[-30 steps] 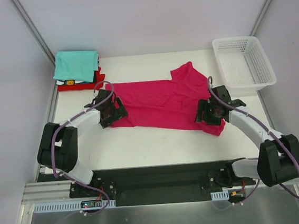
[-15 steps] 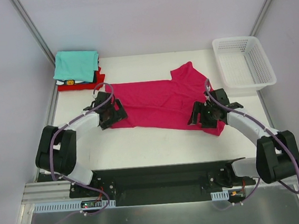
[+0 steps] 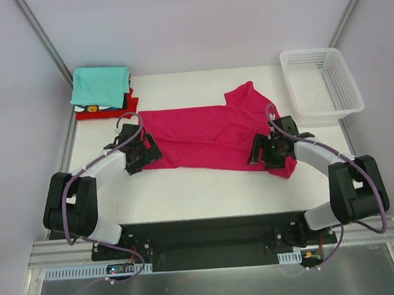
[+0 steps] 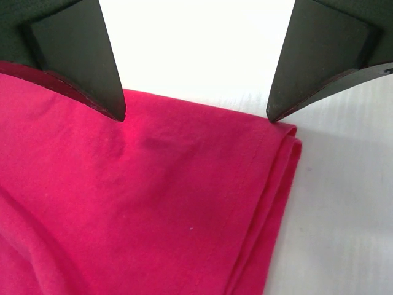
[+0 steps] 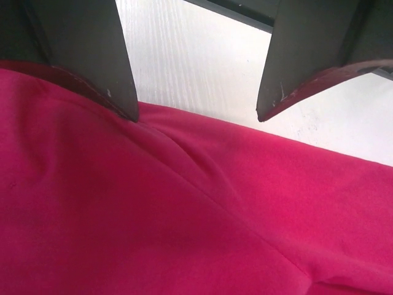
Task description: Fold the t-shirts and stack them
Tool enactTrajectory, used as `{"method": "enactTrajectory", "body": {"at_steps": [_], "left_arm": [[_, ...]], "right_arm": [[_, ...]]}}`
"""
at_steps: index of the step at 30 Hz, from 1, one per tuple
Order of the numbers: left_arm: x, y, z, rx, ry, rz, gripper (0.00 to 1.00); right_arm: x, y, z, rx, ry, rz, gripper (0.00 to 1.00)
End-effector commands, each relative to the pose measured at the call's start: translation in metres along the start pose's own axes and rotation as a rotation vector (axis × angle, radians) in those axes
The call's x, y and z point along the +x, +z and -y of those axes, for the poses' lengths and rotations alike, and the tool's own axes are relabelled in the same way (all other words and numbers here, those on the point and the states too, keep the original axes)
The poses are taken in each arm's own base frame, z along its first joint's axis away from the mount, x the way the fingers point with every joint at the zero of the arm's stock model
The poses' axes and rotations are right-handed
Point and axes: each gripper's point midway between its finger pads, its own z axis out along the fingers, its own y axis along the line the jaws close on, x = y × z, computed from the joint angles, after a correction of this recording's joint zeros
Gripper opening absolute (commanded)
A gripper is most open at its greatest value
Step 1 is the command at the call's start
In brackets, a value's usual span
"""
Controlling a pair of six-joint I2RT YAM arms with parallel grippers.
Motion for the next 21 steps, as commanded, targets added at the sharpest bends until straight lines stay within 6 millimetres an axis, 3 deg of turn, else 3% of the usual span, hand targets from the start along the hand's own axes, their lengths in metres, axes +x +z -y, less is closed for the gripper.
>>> {"method": "enactTrajectory", "body": {"at_steps": [1,10,14,21], "left_arm": [[-0.003,-0.01,-0.013,-0.031,0.015,0.024,0.99],[-0.003,-0.008,-0.017,-0.048,0.013,0.021,0.99],[-0.002,-0.01,-0.015,-0.038,0.003,0.019,0.99],[-0.025,-0.035,0.021,0.094,-0.016,0.061,0.99]], "right_arm": [[-0.019,-0.002,0.009,0.038,-0.03,0.036,0.82],[-0.029,-0.009,0.027,0.113,-0.038,0.05,0.83],[-0.026,-0.006,0.02,0.068,-0.021,0.026,0.83],[-0.027,-0.015,0.007,0.016,-0.025,0.035,0.84]]}}
